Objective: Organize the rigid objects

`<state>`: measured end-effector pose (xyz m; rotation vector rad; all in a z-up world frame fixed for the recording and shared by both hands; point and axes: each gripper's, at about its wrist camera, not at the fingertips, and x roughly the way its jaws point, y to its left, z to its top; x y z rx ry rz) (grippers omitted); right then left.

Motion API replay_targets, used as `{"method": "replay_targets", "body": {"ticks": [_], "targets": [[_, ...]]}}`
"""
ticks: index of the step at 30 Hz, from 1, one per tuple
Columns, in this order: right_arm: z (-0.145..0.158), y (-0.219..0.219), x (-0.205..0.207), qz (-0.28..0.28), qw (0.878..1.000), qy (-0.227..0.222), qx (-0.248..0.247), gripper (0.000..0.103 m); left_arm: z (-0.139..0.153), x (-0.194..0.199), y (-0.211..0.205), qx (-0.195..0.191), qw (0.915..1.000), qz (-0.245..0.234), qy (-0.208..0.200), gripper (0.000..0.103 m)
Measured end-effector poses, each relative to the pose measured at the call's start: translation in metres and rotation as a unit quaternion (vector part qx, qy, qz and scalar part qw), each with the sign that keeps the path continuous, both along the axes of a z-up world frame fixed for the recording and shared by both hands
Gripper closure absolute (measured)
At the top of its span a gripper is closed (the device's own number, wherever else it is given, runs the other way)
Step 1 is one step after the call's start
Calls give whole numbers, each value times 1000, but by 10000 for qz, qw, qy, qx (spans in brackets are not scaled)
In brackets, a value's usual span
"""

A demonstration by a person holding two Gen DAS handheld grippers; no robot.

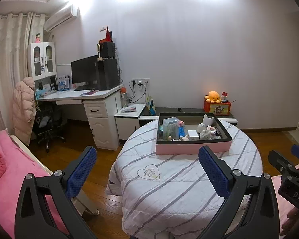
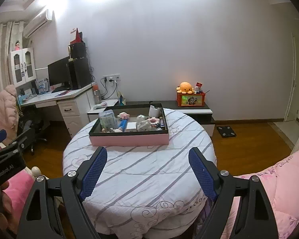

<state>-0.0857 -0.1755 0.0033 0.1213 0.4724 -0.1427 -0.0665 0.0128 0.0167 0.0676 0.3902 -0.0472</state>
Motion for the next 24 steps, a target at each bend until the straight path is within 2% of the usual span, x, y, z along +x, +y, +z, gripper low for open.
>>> {"method": "replay_targets", "body": {"ticks": [4,5,14,24], "targets": [[1,-1,-5,49,10000,-41,44,16,2,-7,0,-51,10000,-17,40,0],[2,-1,-5,44,10000,-53,45,0,3,-8,0,-67,10000,-28,55,0],[21,5,-20,159,9995,-254,-61,0,10,-19,4,-262,9996,-49,24,0],[24,4,-18,125,9996,-268,-24,0,14,-21,6,-299,9995,-40,0,0]]}}
